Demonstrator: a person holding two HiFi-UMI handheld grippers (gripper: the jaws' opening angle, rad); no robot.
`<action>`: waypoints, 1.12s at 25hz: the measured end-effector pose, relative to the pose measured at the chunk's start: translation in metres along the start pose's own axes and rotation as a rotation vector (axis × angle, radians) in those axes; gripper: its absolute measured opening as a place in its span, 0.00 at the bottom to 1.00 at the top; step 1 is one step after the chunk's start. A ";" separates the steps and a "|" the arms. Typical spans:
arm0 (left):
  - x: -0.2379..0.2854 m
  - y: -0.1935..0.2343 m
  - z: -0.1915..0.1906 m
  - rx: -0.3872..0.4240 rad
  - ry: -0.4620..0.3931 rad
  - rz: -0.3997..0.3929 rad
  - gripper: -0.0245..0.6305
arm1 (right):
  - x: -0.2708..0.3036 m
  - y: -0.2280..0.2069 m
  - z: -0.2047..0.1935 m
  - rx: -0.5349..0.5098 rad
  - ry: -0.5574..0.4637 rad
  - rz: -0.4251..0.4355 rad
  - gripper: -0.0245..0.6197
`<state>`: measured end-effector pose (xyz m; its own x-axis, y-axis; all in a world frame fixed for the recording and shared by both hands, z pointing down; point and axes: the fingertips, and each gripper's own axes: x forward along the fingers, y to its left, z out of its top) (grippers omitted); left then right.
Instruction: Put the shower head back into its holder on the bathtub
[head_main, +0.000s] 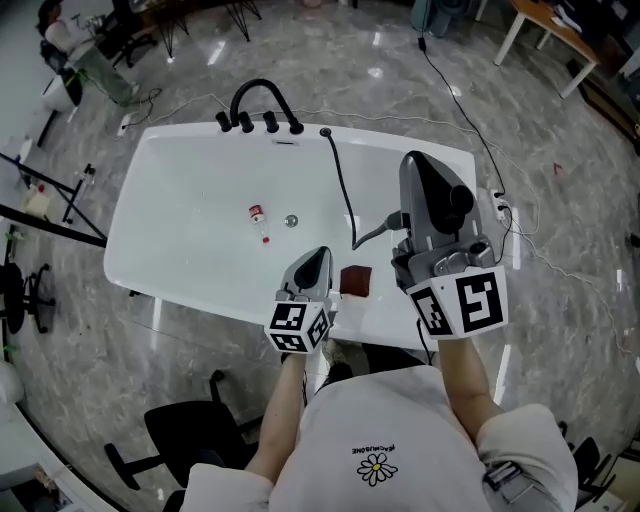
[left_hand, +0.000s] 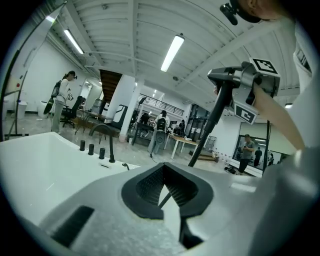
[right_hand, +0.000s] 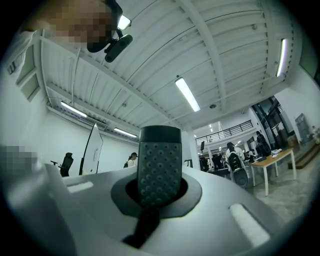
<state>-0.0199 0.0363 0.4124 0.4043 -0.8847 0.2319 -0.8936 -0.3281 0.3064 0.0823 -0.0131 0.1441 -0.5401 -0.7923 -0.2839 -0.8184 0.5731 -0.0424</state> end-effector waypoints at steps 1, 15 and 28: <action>0.009 -0.004 0.000 0.003 0.014 -0.003 0.04 | 0.001 -0.011 -0.003 0.004 0.005 -0.008 0.05; 0.120 0.026 -0.006 0.077 0.025 0.035 0.04 | 0.067 -0.096 -0.083 0.097 0.026 -0.002 0.05; 0.217 0.112 -0.141 0.145 0.300 -0.028 0.37 | 0.151 -0.054 -0.054 0.185 -0.024 0.027 0.05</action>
<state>-0.0047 -0.1457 0.6274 0.4489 -0.7452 0.4931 -0.8912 -0.4133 0.1868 0.0345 -0.1752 0.1551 -0.5546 -0.7722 -0.3102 -0.7525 0.6245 -0.2092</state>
